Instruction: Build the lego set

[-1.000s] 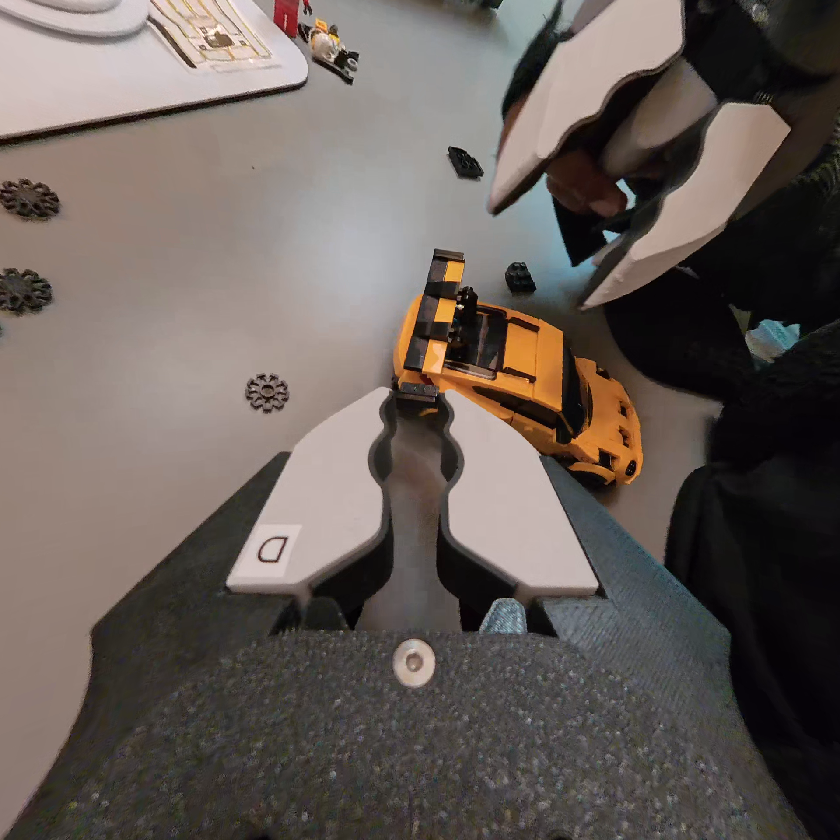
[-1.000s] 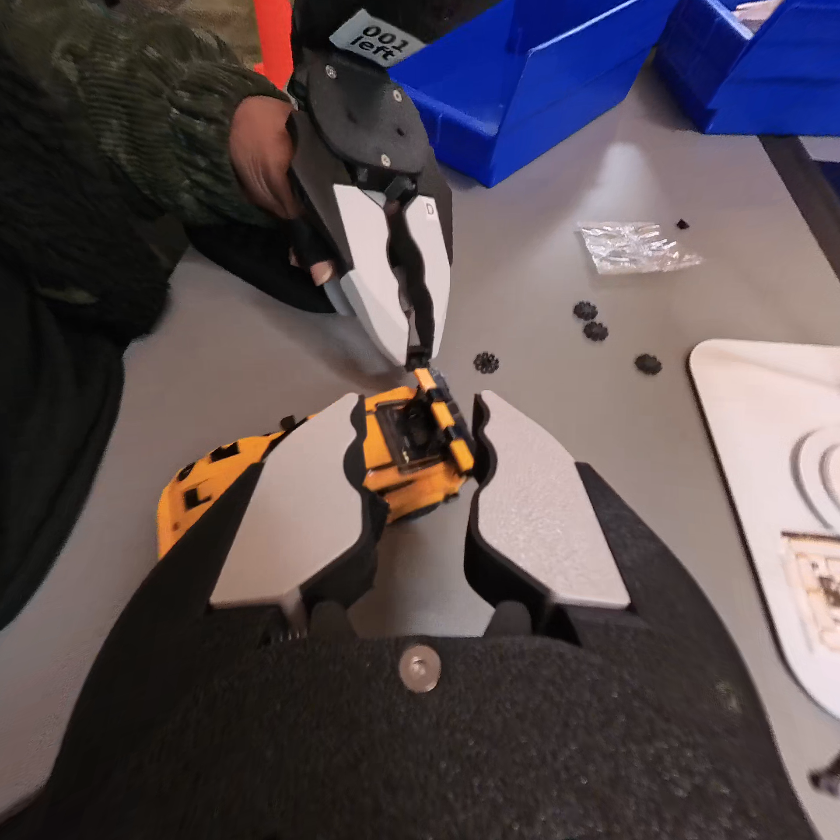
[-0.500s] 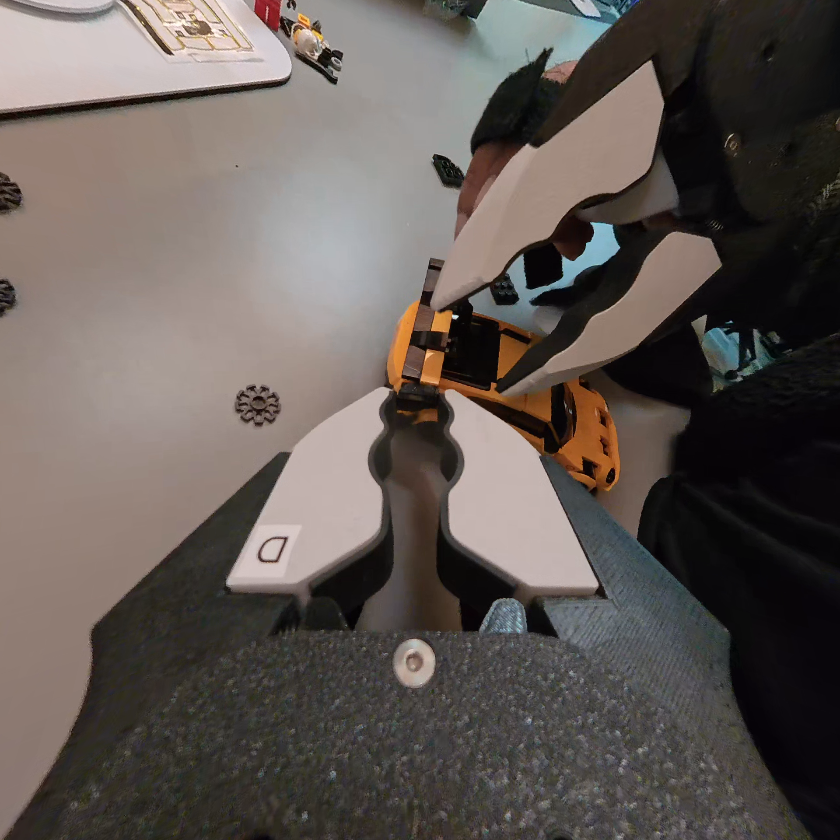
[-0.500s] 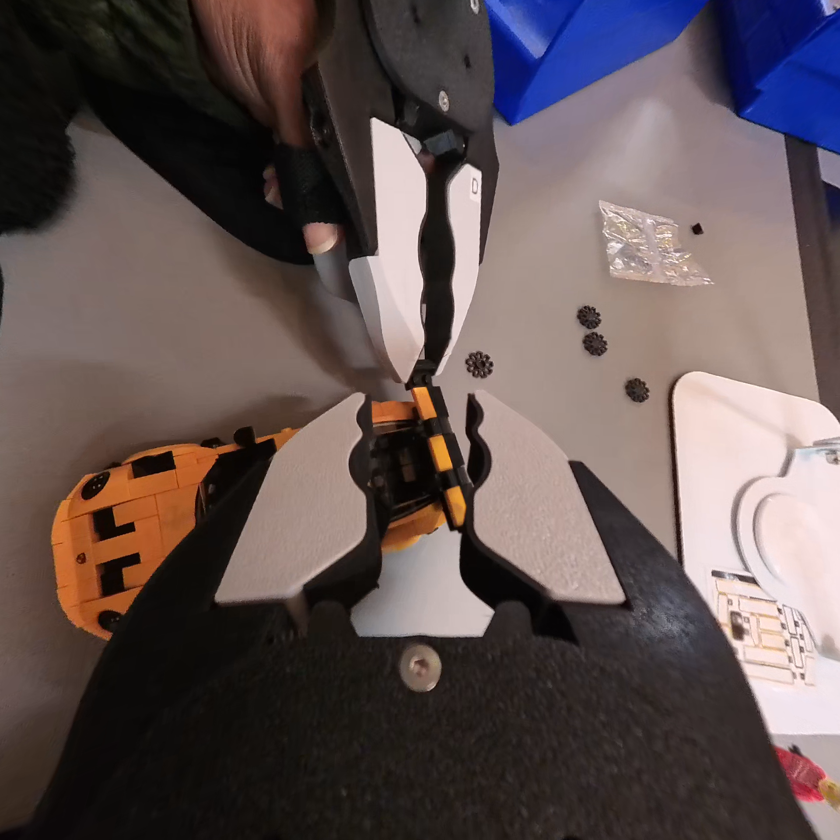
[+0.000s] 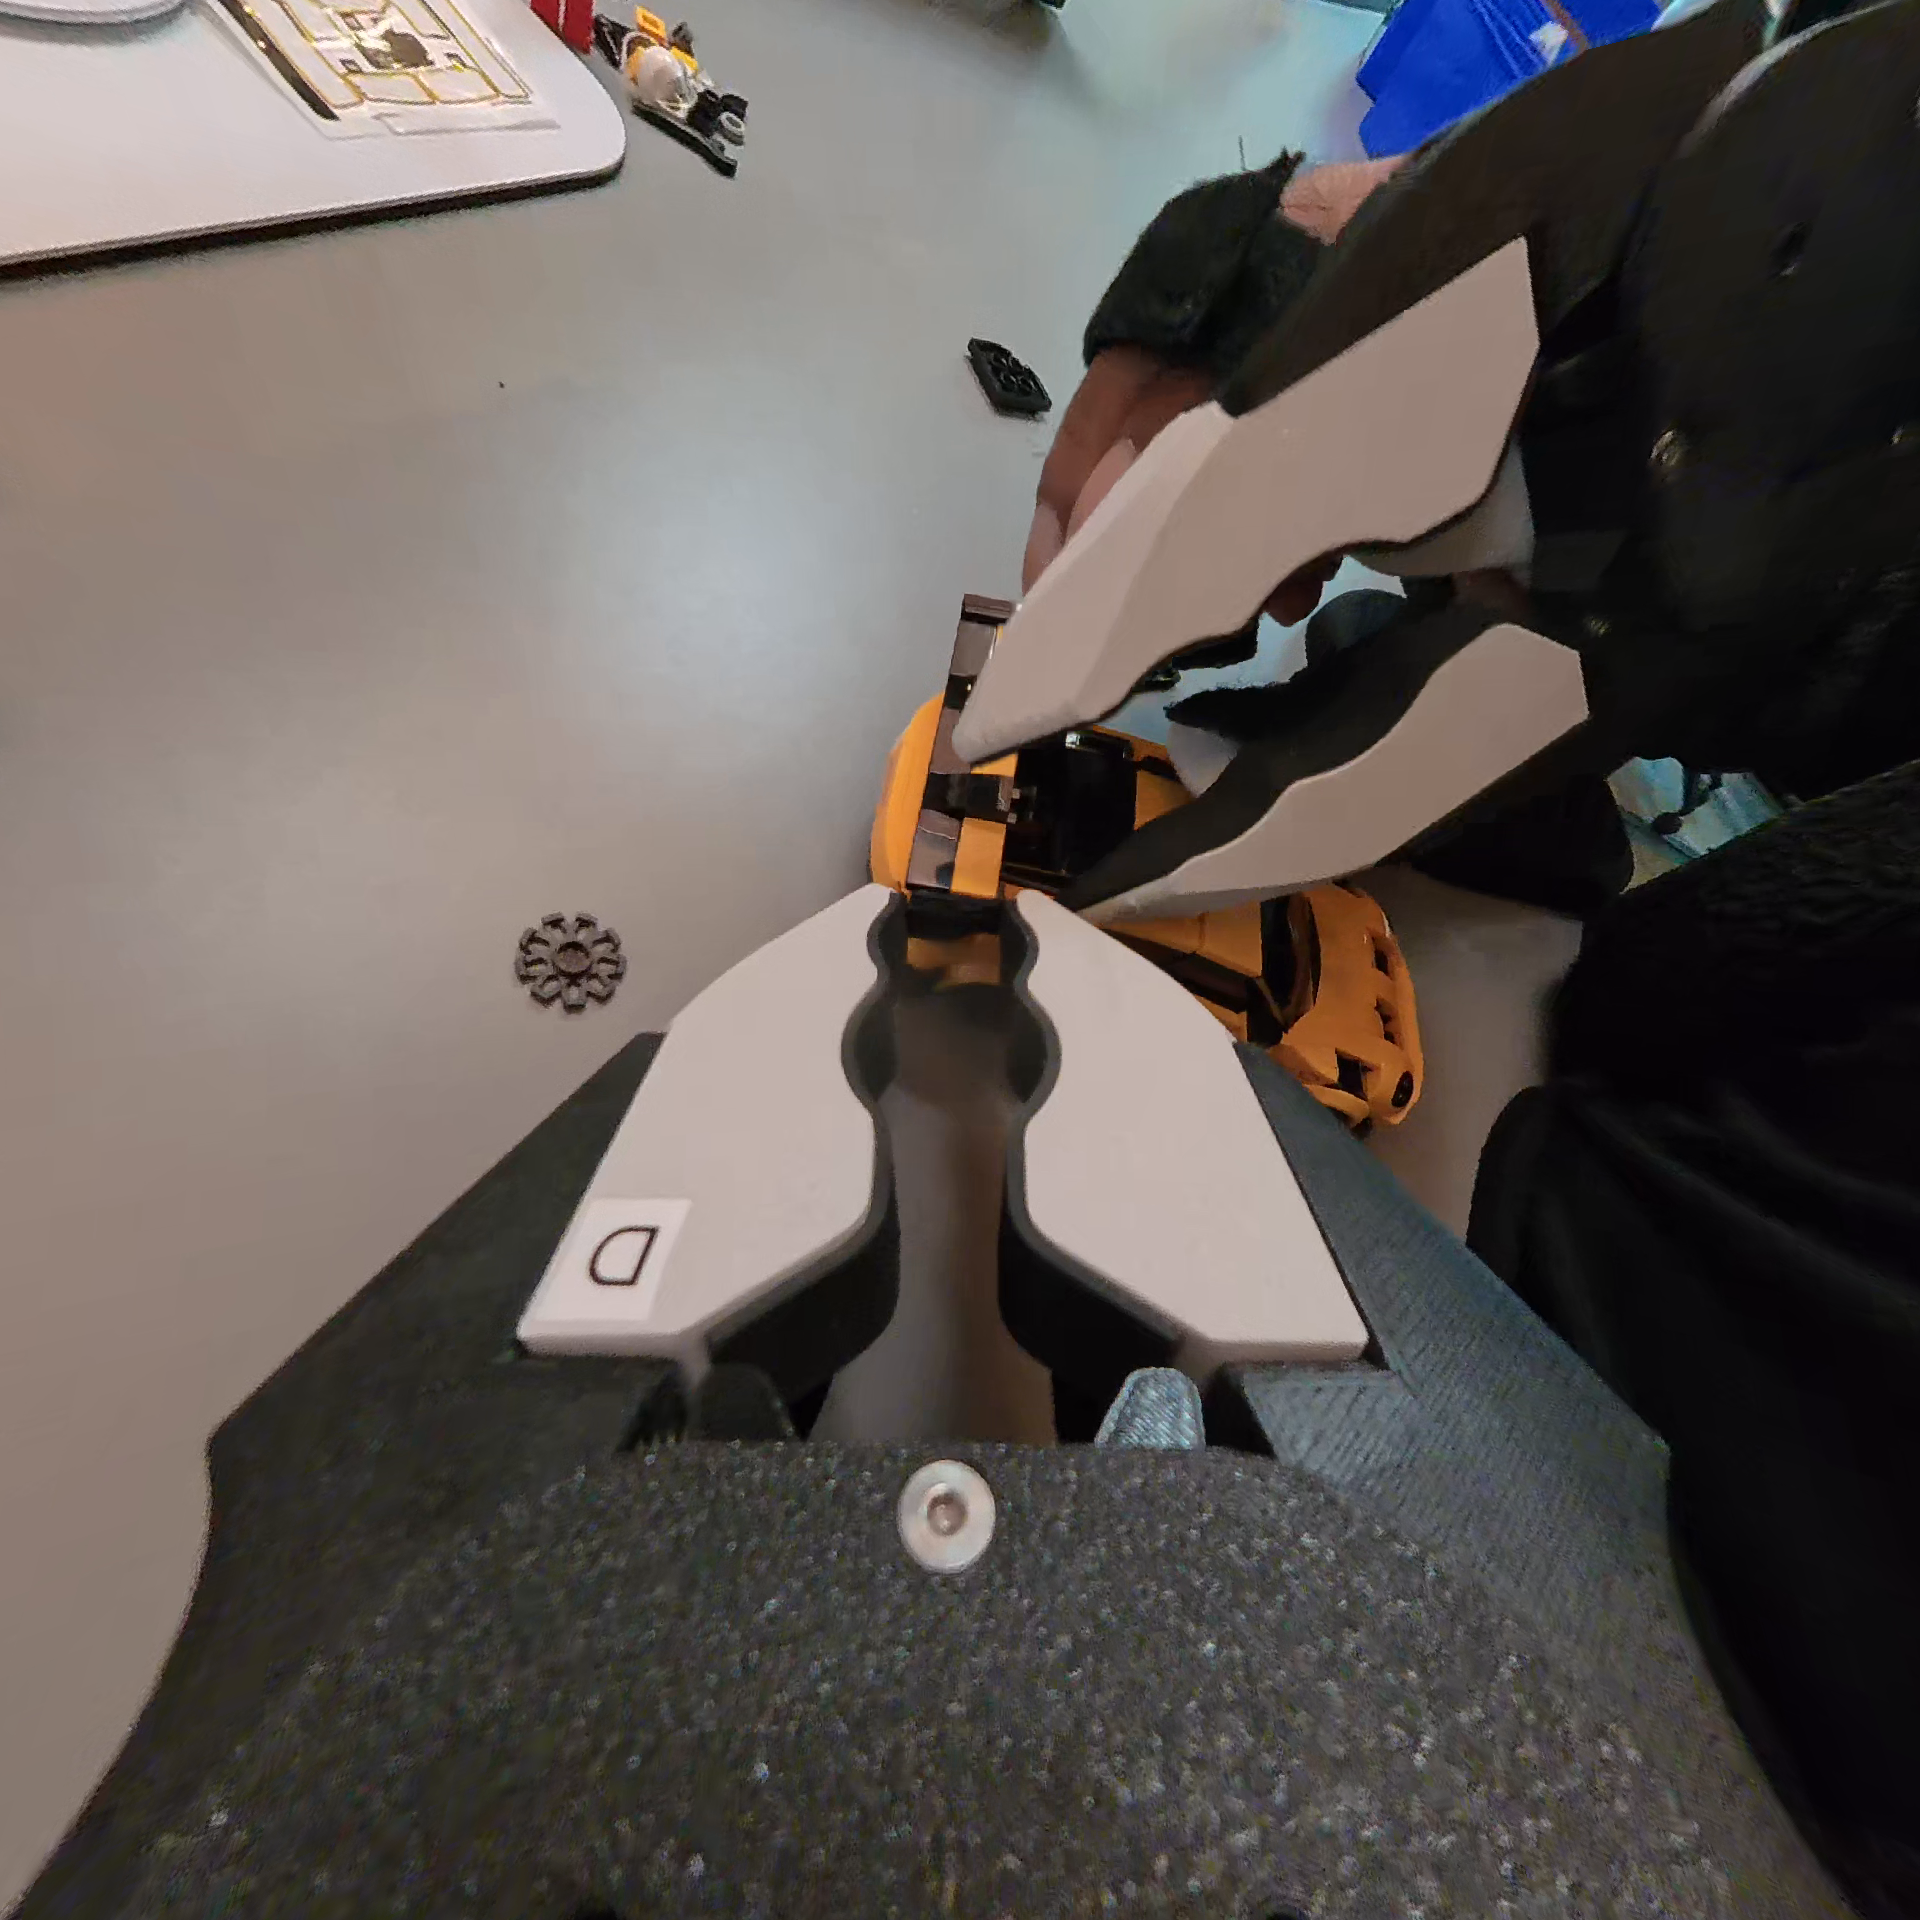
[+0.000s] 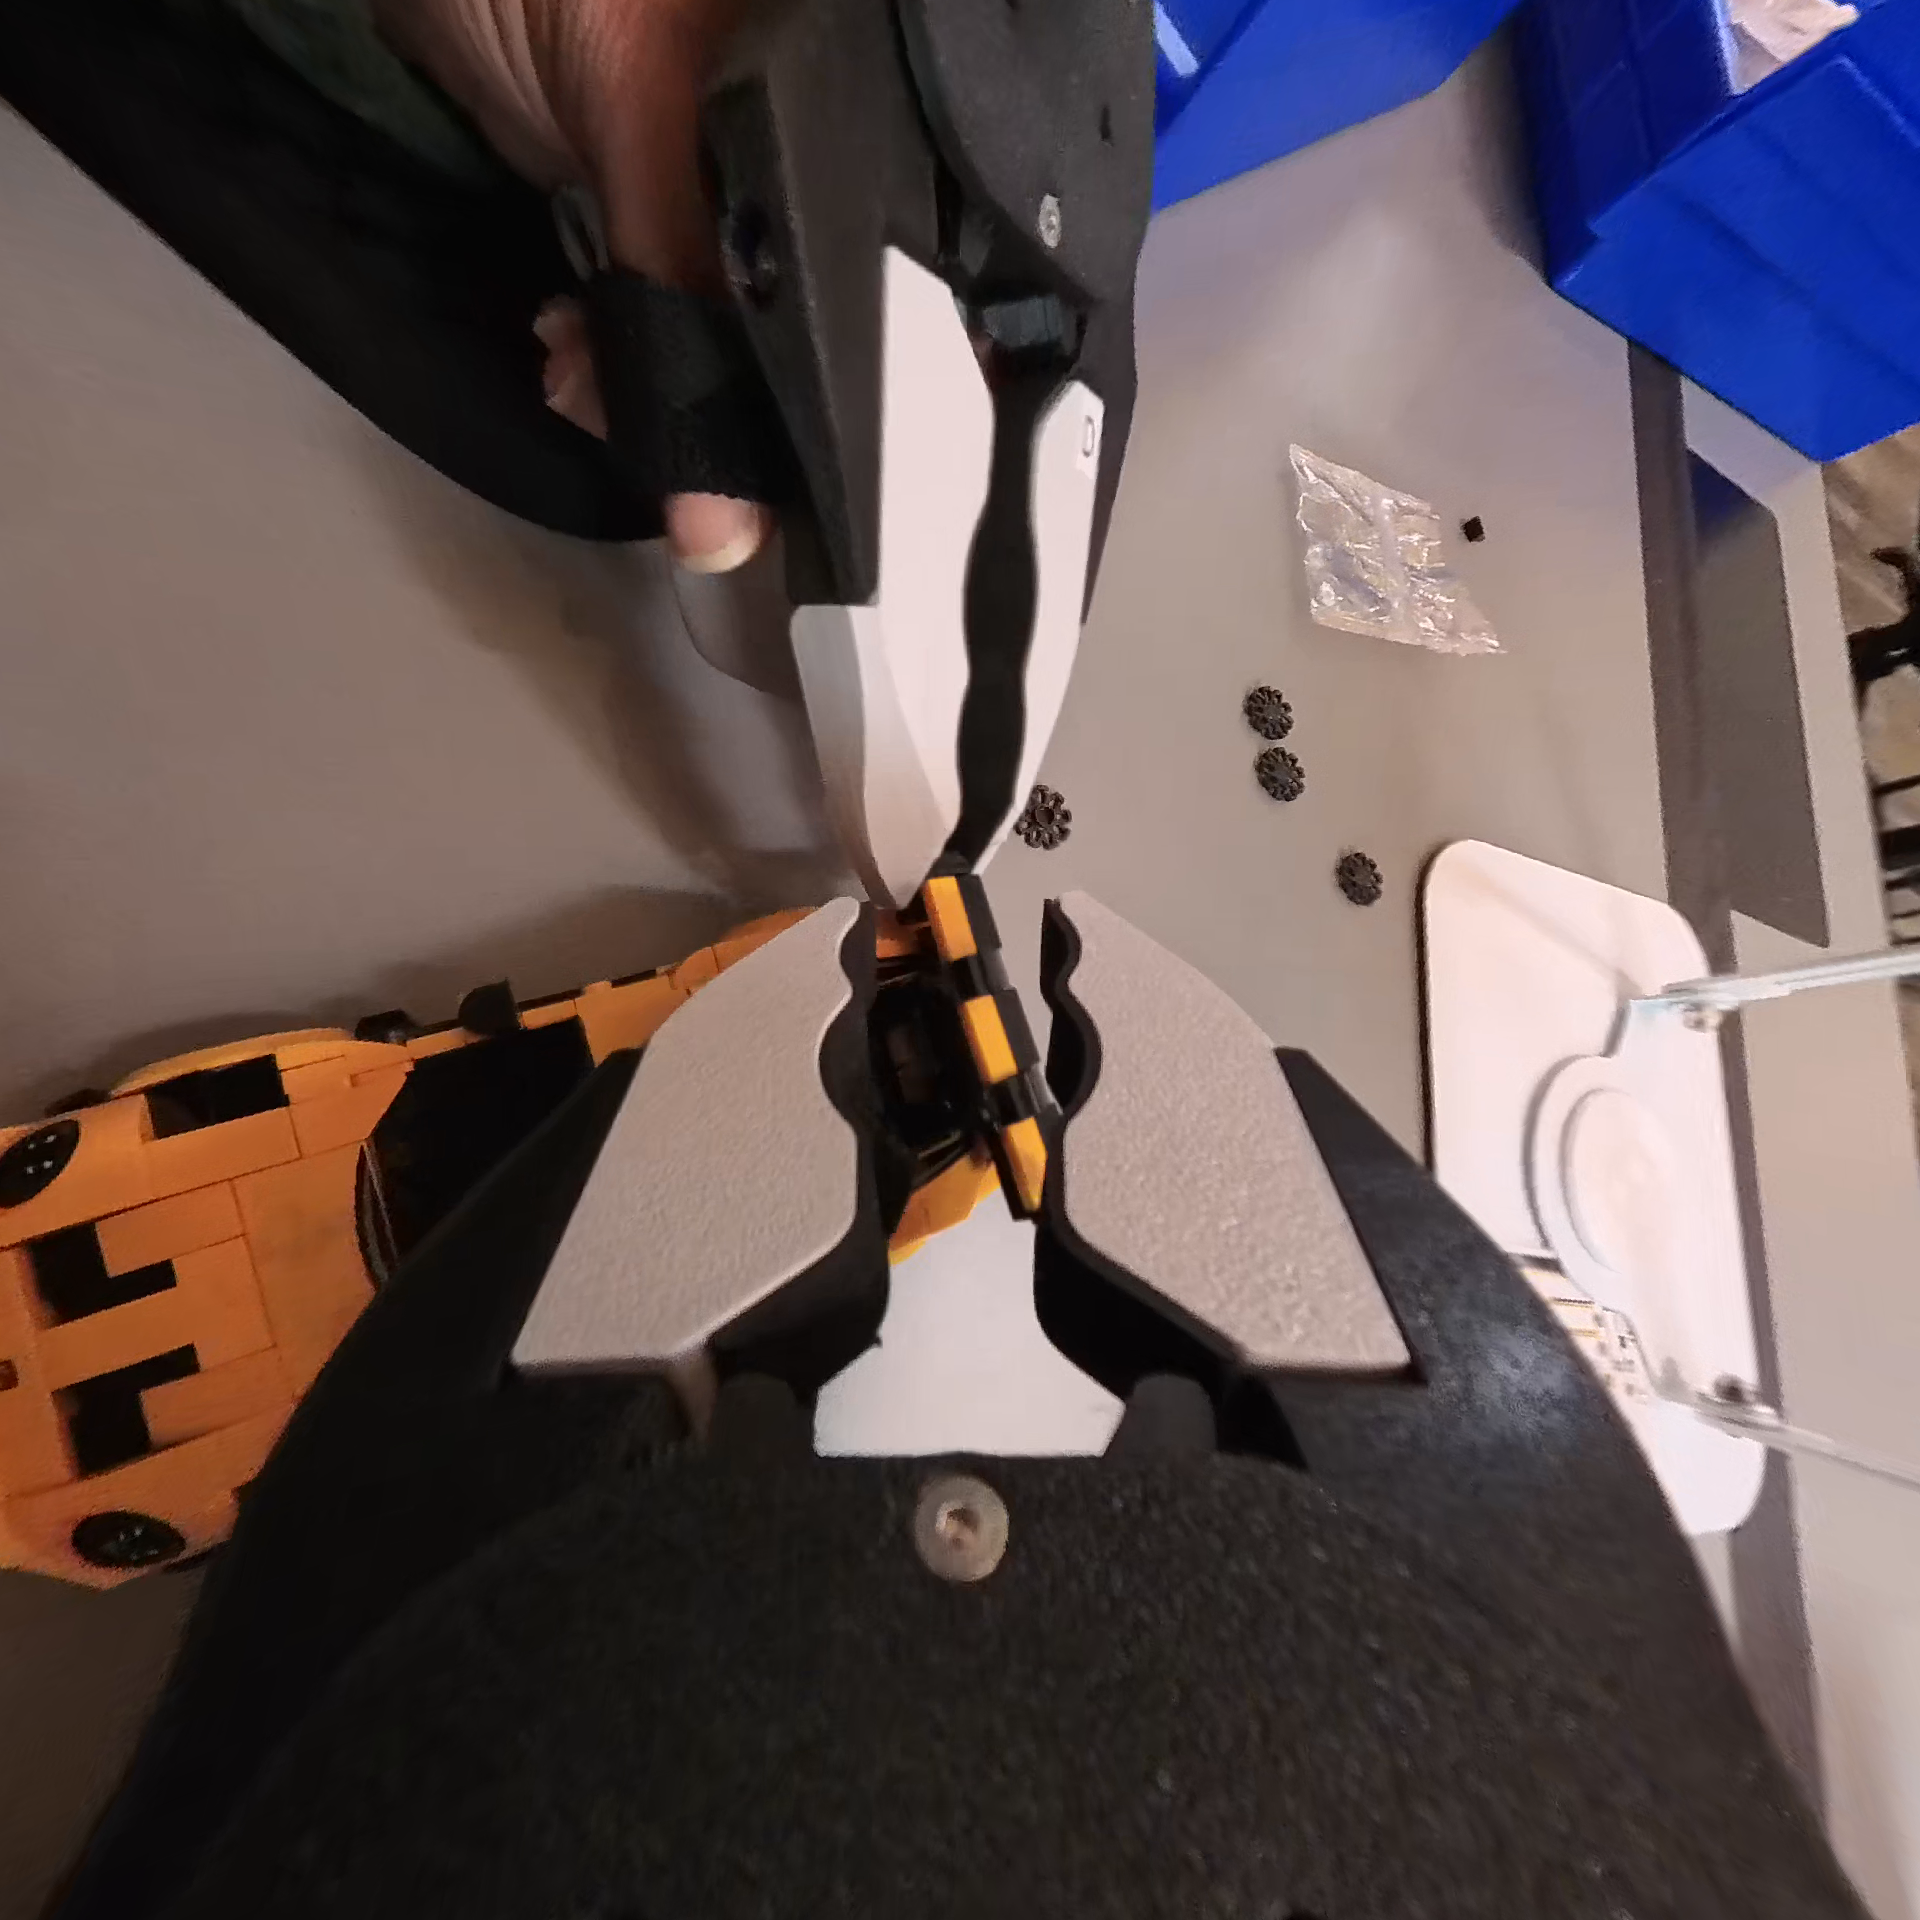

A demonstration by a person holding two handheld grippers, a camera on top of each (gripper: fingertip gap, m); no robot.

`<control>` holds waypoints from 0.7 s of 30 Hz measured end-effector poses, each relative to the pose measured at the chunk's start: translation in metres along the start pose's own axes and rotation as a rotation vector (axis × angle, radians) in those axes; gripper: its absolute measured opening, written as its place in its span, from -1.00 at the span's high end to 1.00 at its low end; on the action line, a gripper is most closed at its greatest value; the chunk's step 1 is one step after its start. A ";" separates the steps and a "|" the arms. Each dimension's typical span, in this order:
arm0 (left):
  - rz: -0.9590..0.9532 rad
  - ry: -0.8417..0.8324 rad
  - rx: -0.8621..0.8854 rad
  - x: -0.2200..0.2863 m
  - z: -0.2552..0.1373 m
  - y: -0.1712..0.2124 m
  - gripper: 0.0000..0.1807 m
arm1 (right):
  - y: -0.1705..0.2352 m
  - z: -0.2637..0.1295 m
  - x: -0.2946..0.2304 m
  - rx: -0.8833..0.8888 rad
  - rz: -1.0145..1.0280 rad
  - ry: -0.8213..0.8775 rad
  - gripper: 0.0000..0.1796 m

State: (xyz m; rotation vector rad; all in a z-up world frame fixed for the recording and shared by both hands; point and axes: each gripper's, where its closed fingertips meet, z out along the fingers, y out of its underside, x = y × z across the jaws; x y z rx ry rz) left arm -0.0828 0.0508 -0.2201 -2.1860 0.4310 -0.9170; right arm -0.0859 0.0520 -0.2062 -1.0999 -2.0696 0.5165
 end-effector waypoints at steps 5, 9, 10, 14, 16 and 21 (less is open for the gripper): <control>0.003 0.011 -0.007 0.001 0.001 0.000 0.82 | 0.001 0.002 -0.001 -0.074 -0.082 0.035 0.71; -0.016 0.021 -0.010 0.000 0.001 -0.001 0.82 | 0.001 0.002 -0.004 -0.139 -0.124 0.035 0.72; -0.018 0.020 -0.009 -0.001 0.001 -0.002 0.82 | 0.001 0.002 -0.004 -0.159 -0.128 0.036 0.72; -0.018 0.020 -0.006 -0.001 0.002 -0.002 0.82 | 0.001 0.003 -0.001 -0.209 -0.128 0.053 0.72; -0.031 0.028 -0.008 -0.002 0.001 -0.002 0.82 | -0.001 0.004 -0.003 -0.221 -0.125 0.054 0.72; -0.044 0.034 -0.001 -0.002 0.001 -0.003 0.81 | -0.002 0.007 -0.002 -0.275 -0.161 0.113 0.70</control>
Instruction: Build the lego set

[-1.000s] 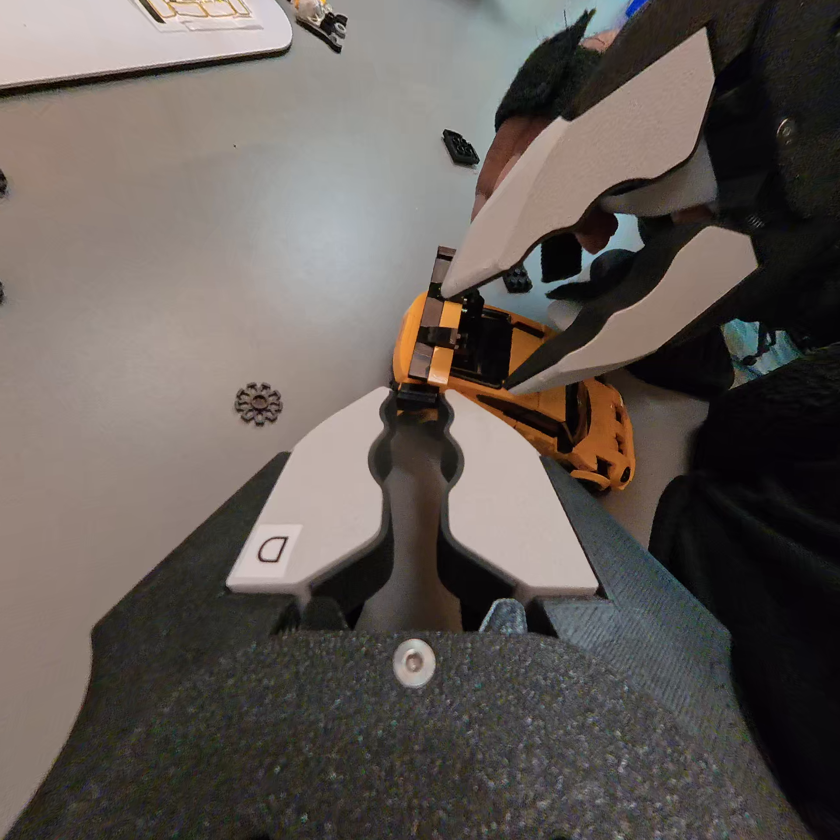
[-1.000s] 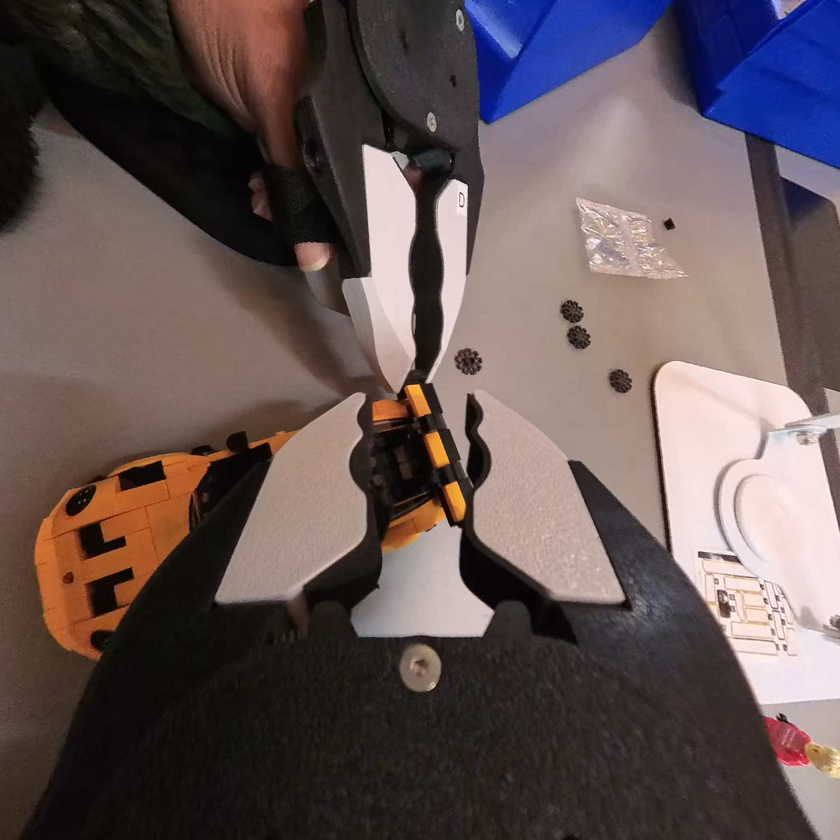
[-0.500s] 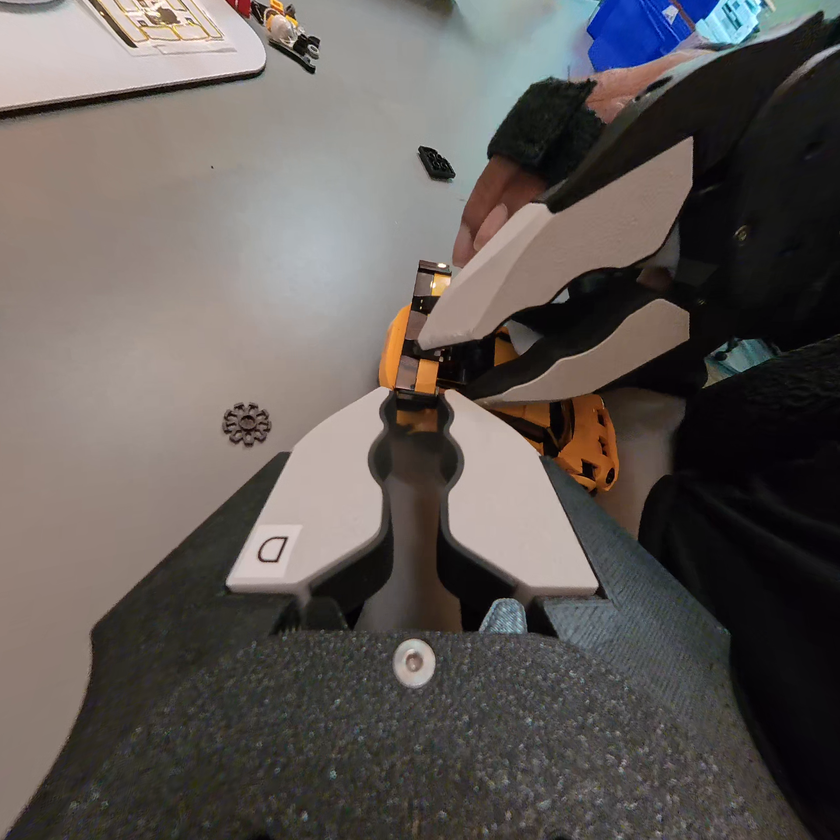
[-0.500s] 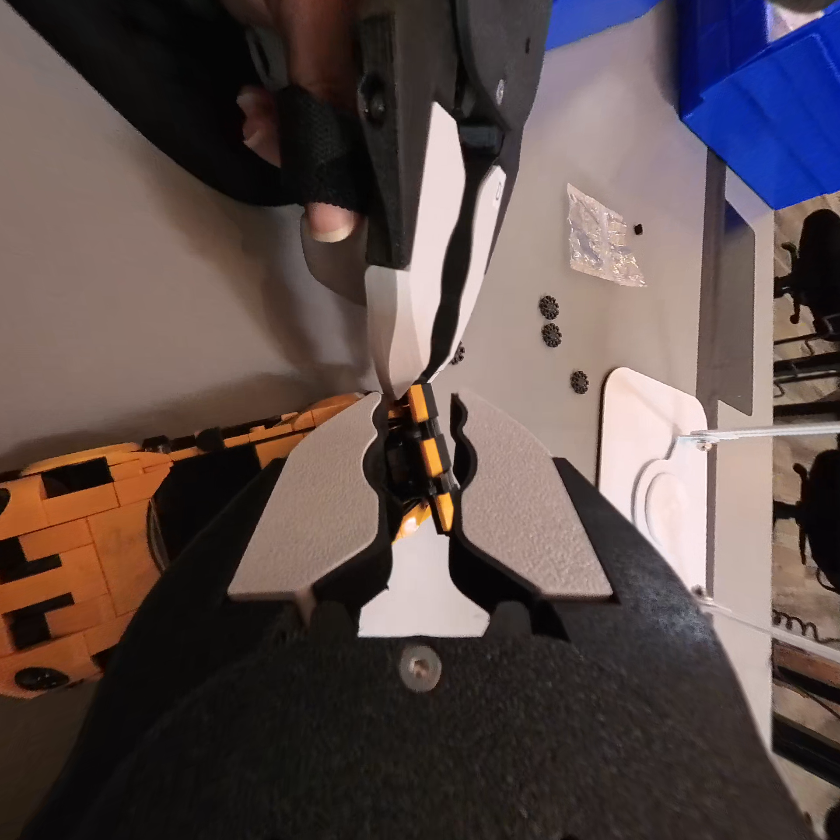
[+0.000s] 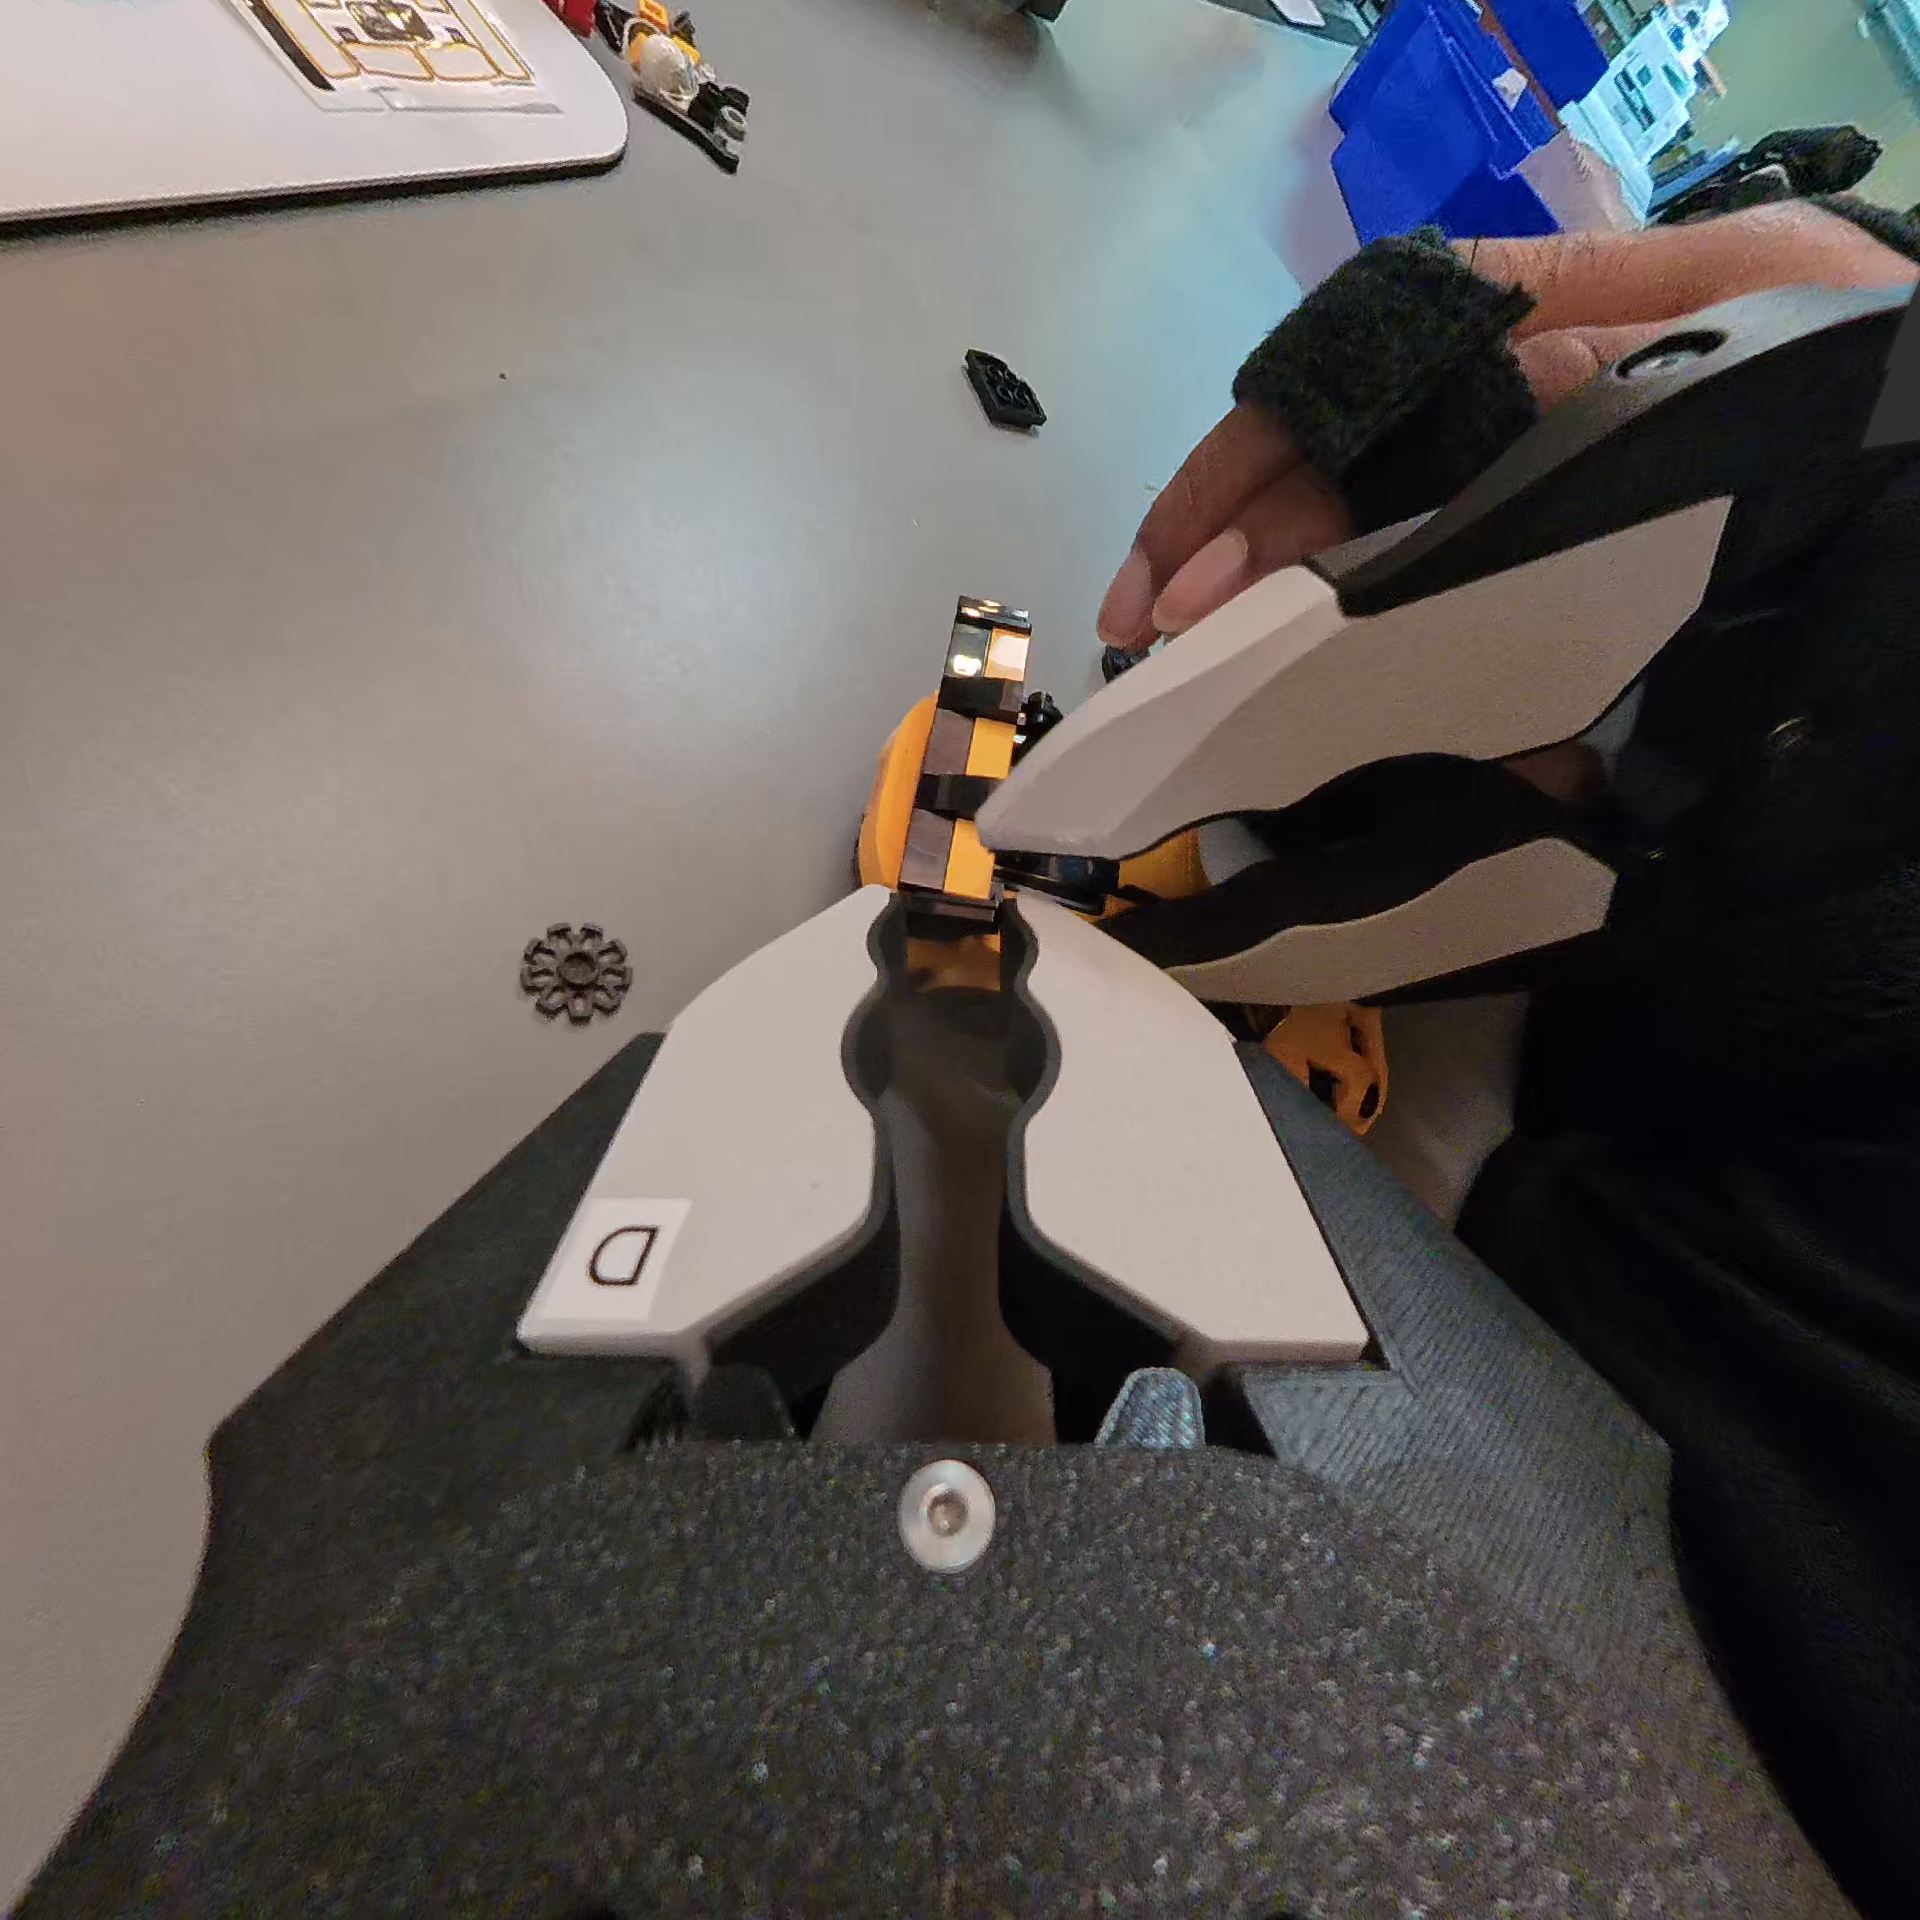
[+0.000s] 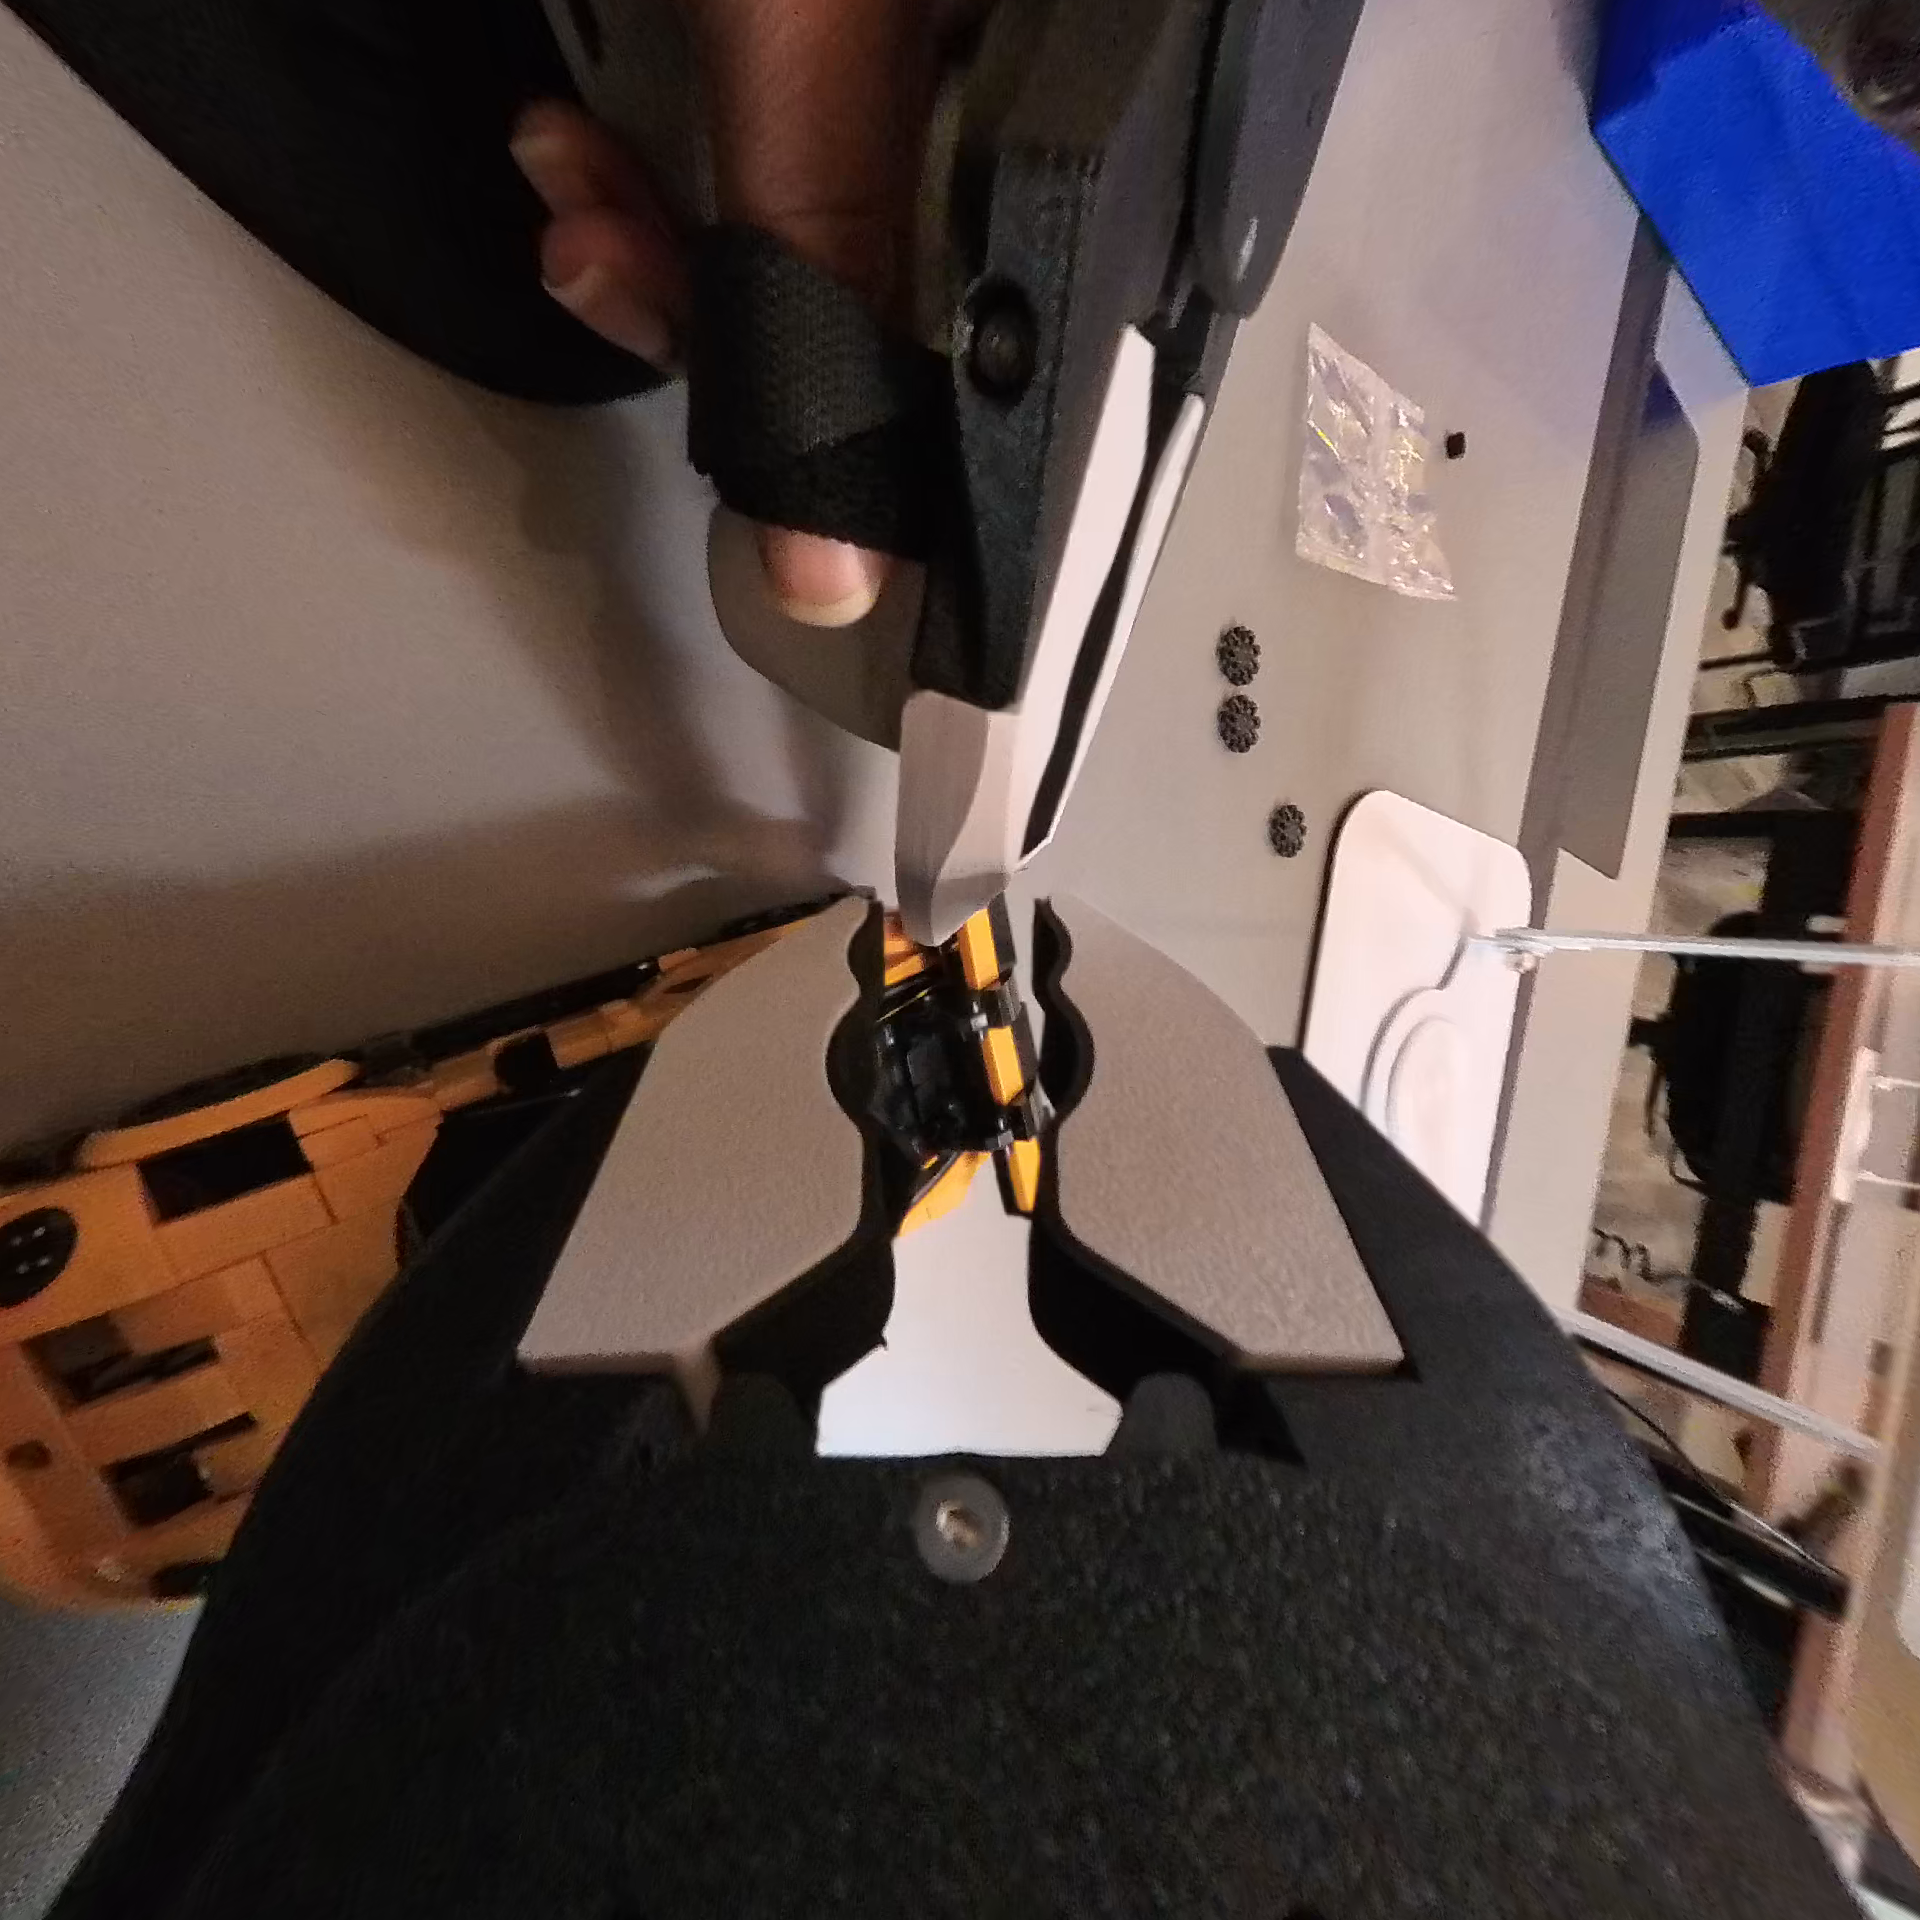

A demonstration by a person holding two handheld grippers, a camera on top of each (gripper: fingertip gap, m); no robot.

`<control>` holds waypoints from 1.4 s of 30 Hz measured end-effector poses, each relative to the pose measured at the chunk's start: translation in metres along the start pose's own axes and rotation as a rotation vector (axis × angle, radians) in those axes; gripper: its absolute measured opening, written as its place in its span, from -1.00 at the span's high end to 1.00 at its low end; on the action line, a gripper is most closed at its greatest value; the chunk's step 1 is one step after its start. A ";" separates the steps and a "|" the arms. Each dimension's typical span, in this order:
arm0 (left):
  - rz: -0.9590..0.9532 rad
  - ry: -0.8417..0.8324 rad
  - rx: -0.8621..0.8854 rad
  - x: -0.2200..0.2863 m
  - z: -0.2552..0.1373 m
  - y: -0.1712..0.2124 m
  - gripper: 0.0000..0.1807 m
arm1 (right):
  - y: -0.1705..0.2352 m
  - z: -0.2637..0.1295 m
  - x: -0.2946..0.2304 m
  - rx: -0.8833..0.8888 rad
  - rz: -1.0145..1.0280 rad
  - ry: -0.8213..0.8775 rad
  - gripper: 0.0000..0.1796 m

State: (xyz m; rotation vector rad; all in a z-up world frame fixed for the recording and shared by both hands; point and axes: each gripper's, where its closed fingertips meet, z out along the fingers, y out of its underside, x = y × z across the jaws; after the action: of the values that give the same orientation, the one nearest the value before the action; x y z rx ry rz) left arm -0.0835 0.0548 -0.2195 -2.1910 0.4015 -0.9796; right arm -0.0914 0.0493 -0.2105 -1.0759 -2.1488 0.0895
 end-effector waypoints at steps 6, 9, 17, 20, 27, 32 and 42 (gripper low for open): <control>0.024 -0.008 0.011 0.001 -0.001 0.000 0.82 | 0.001 0.008 0.002 -0.049 -0.070 0.088 0.75; 0.019 -0.020 0.015 -0.001 -0.001 -0.001 0.82 | 0.002 0.011 0.003 -0.076 -0.100 0.110 0.76; -0.026 -0.020 0.026 -0.005 -0.002 -0.003 0.82 | 0.004 0.015 0.006 -0.095 -0.031 0.067 0.77; -0.044 -0.005 0.023 -0.006 -0.002 -0.004 0.82 | 0.005 0.016 0.007 -0.094 -0.011 0.050 0.78; 0.042 0.019 -0.003 -0.003 -0.003 -0.009 0.82 | 0.007 0.015 0.009 -0.099 -0.008 0.064 0.75; 0.028 0.032 -0.034 -0.007 -0.002 -0.008 0.82 | 0.008 0.014 0.012 -0.107 0.011 0.076 0.75; 0.032 0.060 0.028 -0.004 -0.017 -0.012 0.82 | 0.030 -0.033 0.016 0.169 0.207 -0.244 0.66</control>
State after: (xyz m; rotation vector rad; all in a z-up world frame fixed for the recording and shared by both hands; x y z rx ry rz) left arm -0.0989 0.0579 -0.2051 -2.1278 0.4464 -1.0297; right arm -0.0570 0.0724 -0.1879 -1.2357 -2.1882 0.5130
